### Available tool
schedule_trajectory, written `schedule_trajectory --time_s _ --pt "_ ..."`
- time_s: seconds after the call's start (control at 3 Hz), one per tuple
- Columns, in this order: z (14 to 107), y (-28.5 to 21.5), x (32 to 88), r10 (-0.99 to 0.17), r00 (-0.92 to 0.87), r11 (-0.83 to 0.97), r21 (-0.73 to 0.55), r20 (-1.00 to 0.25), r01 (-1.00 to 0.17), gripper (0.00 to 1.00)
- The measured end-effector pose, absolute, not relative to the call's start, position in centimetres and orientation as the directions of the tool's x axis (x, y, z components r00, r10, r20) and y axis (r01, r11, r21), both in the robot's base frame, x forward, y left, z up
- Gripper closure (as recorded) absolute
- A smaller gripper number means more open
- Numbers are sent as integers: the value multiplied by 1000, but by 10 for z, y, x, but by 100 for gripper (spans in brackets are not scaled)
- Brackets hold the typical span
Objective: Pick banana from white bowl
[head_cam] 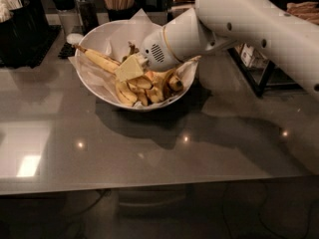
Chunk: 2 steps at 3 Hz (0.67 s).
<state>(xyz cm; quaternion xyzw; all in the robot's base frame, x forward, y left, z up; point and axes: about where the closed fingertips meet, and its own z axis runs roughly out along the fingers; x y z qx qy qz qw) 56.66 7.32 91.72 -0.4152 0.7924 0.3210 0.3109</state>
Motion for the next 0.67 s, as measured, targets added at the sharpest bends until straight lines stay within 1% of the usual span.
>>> schedule_trajectory --time_s 0.33,0.67 --pt "937 73 553 -297 -420 338 317 -858 -886 100" --pt "948 28 523 -236 -370 300 294 -899 -907 100"
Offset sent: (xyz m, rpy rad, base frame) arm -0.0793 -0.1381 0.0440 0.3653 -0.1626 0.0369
